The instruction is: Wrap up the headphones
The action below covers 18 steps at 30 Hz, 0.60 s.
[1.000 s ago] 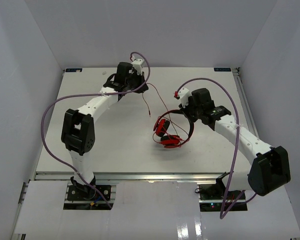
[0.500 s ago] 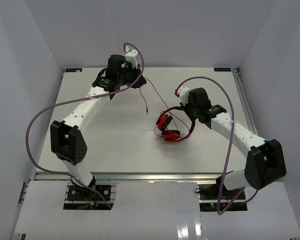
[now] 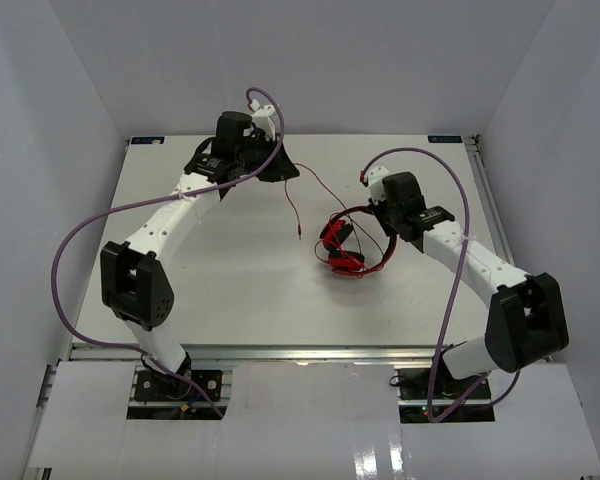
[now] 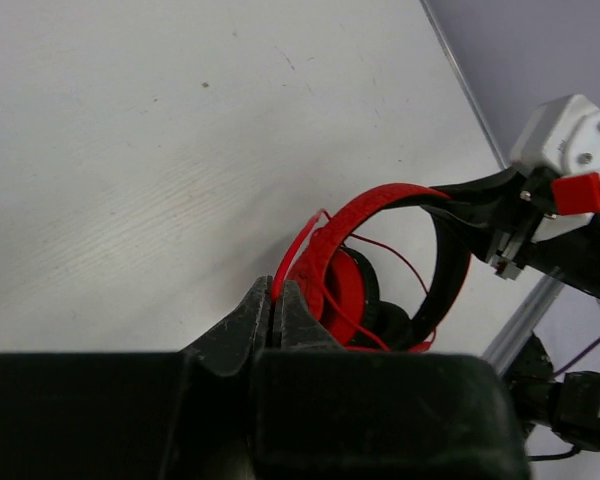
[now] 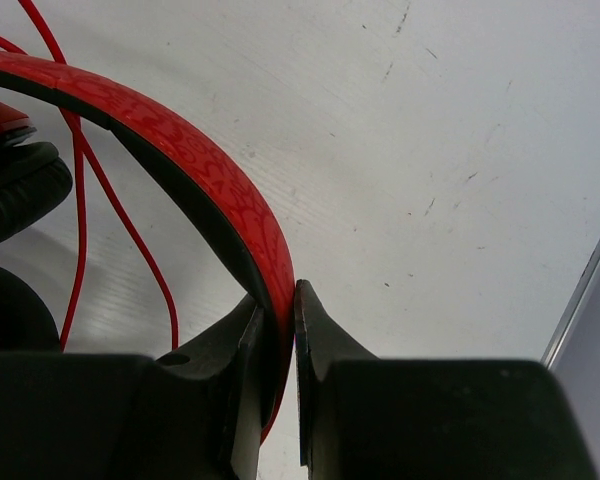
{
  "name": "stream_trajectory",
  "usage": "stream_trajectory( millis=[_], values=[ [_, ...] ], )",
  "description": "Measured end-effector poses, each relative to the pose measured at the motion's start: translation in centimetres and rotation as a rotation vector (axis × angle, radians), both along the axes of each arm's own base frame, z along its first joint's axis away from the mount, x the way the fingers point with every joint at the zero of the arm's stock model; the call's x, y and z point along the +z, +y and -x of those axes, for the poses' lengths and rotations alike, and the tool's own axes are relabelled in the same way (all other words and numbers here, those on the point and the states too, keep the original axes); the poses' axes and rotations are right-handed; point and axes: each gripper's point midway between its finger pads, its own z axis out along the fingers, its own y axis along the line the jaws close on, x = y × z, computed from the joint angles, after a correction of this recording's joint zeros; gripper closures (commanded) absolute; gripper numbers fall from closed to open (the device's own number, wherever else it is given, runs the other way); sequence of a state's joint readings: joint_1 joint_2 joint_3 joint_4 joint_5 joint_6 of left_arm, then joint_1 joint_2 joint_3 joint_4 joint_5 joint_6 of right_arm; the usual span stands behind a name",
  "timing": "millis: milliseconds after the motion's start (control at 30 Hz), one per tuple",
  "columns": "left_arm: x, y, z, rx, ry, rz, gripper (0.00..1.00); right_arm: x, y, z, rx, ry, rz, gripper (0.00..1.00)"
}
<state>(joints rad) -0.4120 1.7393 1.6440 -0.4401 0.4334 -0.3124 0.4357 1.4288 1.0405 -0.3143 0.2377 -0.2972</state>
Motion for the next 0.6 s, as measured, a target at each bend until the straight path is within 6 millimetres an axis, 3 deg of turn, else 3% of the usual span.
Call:
stream_trajectory(
  millis=[200,333,600],
  values=[
    [0.9,-1.7,1.3,-0.050,0.060,0.099,1.00,-0.6,-0.6,-1.2,-0.081,0.010,-0.008,0.92],
    [0.2,-2.7,2.5,-0.083,0.126,0.150,1.00,-0.7,-1.6,-2.4,-0.153,0.012,-0.028,0.92],
    [-1.1,-4.7,4.6,-0.144,0.223,0.241,1.00,1.0,-2.5,-5.4,-0.261,-0.026,-0.088,0.92]
  ],
)
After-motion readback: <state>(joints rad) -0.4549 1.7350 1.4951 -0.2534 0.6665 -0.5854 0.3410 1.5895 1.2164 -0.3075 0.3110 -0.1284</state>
